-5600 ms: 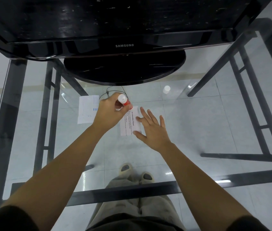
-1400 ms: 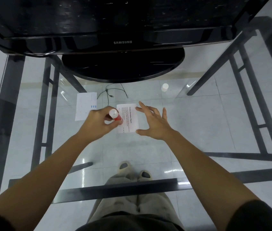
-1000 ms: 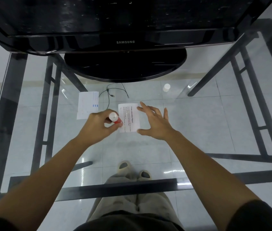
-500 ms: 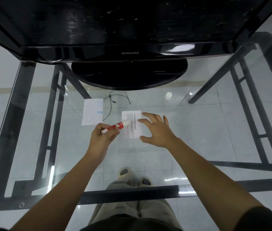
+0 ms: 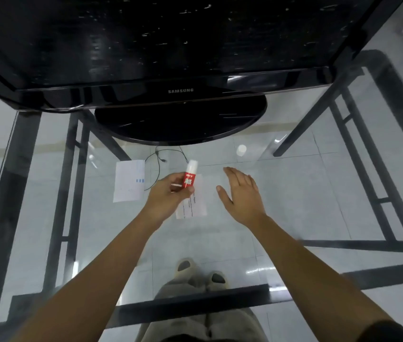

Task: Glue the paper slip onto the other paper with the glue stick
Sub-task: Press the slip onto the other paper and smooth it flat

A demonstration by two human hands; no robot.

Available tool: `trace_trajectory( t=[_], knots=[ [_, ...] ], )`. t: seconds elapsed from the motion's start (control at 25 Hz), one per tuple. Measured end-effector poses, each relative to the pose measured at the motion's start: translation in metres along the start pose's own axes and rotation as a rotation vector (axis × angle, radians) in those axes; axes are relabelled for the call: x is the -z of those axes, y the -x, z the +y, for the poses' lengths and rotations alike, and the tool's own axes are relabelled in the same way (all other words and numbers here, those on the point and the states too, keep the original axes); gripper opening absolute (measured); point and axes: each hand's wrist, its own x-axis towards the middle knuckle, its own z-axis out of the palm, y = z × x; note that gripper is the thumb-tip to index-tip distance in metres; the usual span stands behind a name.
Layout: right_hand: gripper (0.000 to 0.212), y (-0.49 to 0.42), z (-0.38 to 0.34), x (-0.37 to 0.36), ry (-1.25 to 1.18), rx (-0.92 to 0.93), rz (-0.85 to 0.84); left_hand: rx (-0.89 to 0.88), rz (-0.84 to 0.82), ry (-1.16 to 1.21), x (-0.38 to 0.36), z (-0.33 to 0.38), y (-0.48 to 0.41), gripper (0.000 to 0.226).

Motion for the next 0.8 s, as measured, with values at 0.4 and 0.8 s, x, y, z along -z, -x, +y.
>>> trace_trajectory(
  t=[0.4, 0.8],
  knots=[
    [0.065, 0.001, 0.029, -0.013, 0.200, -0.283, -0.011, -0.455, 0.147, -0.339, -0.078, 0.044, -0.084, 0.029],
    [0.066, 0.000, 0.028, -0.013, 0.211, -0.274, -0.015, -0.467, 0.120, -0.352, -0.082, 0.032, -0.105, 0.044]
  ],
)
